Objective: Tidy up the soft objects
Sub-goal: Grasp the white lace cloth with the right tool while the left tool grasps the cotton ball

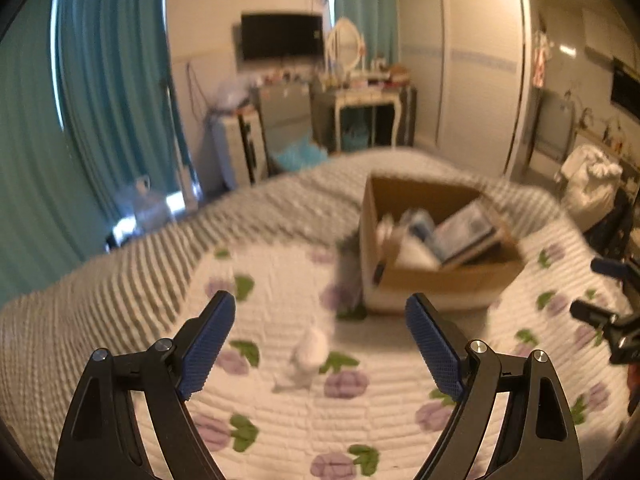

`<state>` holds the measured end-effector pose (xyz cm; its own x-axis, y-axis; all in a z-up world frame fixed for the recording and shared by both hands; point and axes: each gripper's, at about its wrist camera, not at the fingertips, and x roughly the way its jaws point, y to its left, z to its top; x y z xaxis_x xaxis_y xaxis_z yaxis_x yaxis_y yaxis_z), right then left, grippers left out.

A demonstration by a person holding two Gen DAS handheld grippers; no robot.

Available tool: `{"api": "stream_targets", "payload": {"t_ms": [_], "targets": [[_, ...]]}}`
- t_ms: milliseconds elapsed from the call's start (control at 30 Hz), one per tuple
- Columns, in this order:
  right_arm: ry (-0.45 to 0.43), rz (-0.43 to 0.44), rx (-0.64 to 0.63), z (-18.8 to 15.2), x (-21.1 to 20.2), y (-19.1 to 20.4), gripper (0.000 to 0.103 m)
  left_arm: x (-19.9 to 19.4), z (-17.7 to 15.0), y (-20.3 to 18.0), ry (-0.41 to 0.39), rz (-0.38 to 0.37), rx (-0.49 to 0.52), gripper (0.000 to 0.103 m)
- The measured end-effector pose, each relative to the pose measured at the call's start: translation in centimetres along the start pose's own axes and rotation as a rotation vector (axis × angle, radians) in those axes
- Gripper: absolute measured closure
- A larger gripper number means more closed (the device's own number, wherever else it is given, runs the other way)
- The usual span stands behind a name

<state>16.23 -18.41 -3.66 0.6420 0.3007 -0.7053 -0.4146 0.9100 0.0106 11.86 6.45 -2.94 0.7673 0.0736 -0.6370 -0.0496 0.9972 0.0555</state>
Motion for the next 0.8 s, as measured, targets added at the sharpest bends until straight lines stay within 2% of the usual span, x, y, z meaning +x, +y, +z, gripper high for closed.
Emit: {"api": "stream_targets", "payload": {"t_ms": [133,233,333,400,467,600,800], "targets": [[0.166,0.011,-0.016,-3.9,7.2,0.3,0.008,5.7,-2.5,-0.2,0.116,-0.005,0.010,0.015],[0.308,0.044,-0.006,-5.4,11.3,0.2,0.018,8.1,-3.9,0.0,0.161,-0.015,0.014,0.015],[0.369,0.084,0.008,-5.8,13.5,0.3,0.021,10.1,-5.2,0.2,0.203,-0.043,0.012,0.015],[0.406,0.059,-0.017,-6.1,14.8,0.5,0.029,11.0,-5.9,0.3,0.230,-0.060,0.020,0.015],[0.405,0.058,-0.030,-6.0,15.1,0.7,0.045,11.5,-6.2,0.5,0.254,-0.064,0.016,0.016],[0.345,0.050,-0.018,-5.1,14.3,0.5,0.046,11.8,-6.5,0.9,0.263,-0.078,-0.006,0.017],[0.267,0.016,0.005,-4.1,12.8,-0.3,0.047,12.7,-7.1,0.6,0.292,-0.059,0.007,0.018]]}}
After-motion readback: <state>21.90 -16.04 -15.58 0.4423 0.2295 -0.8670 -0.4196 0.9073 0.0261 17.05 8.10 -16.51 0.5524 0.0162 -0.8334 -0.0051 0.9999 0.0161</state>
